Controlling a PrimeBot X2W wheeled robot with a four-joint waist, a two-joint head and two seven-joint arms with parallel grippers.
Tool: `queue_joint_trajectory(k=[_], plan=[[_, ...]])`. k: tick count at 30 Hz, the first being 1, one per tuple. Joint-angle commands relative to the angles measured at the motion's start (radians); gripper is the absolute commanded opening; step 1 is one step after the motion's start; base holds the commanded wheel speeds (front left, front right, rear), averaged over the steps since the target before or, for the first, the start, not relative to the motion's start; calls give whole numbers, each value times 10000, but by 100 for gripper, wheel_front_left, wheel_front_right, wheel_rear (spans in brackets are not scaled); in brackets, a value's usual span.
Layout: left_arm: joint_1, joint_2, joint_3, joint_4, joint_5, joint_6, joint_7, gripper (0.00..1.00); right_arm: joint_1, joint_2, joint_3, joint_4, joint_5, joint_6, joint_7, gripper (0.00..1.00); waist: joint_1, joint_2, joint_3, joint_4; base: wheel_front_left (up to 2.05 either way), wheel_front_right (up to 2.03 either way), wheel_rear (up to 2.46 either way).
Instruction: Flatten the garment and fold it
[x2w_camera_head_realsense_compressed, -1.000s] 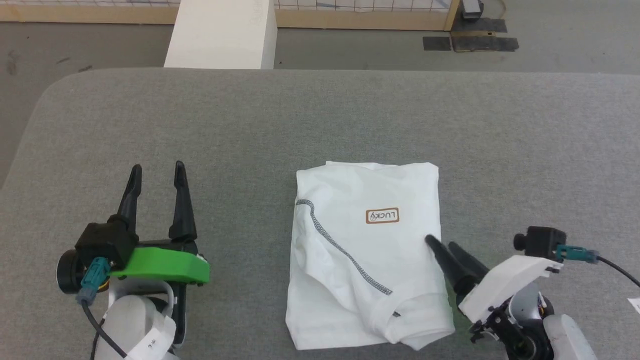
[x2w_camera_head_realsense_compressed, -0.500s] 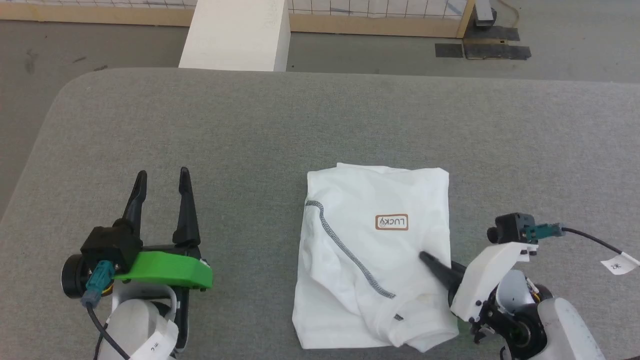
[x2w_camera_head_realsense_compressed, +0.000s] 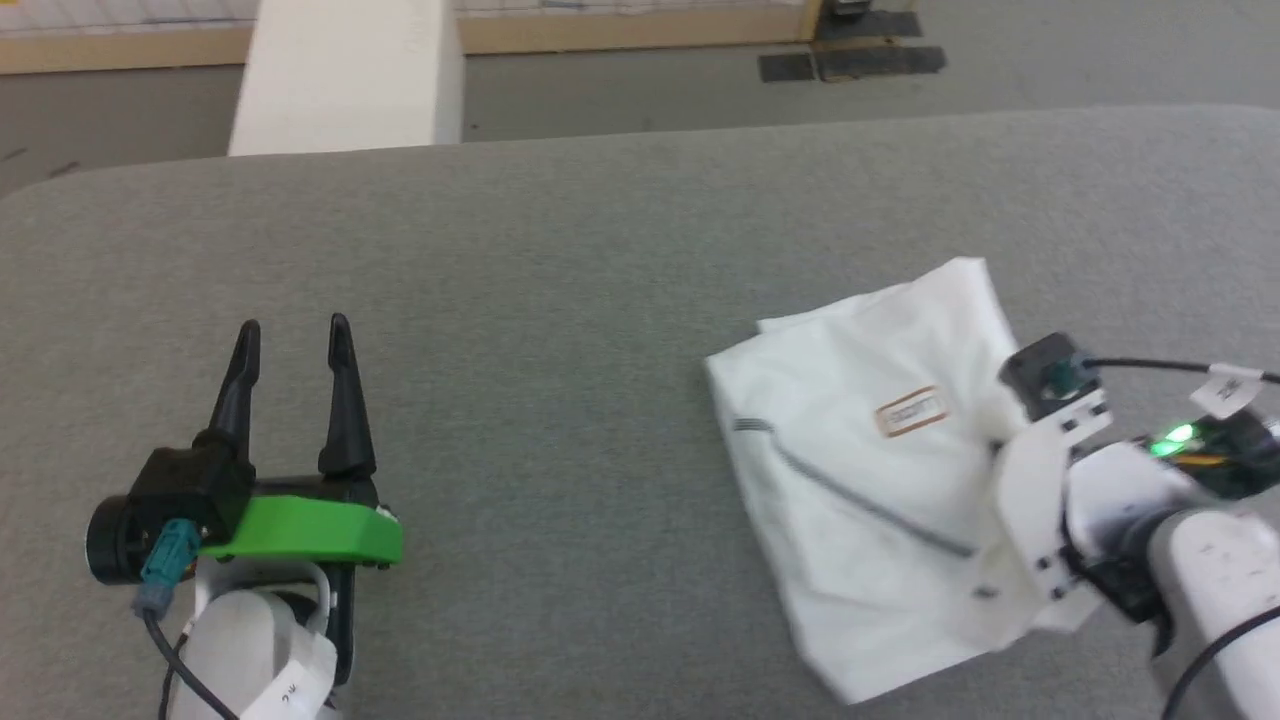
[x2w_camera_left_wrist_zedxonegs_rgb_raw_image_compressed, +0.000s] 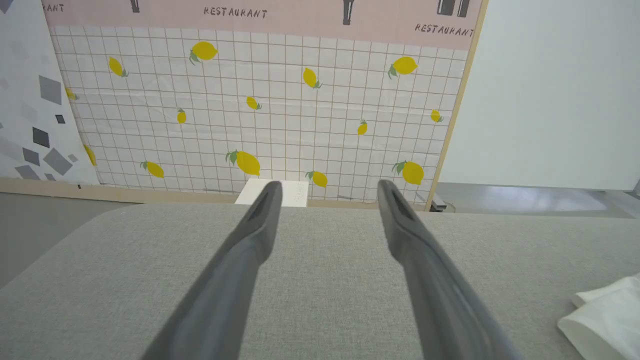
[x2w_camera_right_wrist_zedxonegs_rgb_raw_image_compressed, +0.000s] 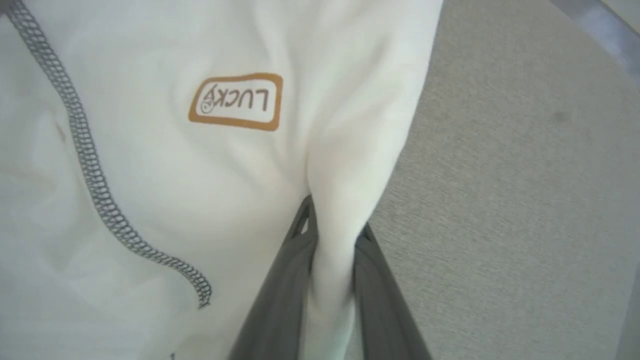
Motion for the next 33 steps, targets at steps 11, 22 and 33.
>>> queue_joint_trajectory(k=[11,22,33], plan=[[-949,599,133,-731,545,-97,-36,100,-1903,-1865,-391,1557,-1462,-19,-1097,0,0,-1,1845,-2818,0,0,0],[-1425,1134,-148,-1199,774,-165,303,100,-3489,-1242,-2512,3837,-3131,-19,-3041,0,0,-1,2876,-3110,0,0,0],[-1616,1418,-335,-1715,825,-156,632,100,-4335,-758,-4759,5338,-5259,-19,-4088,0,0,-1,3420,-2466,0,0,0]])
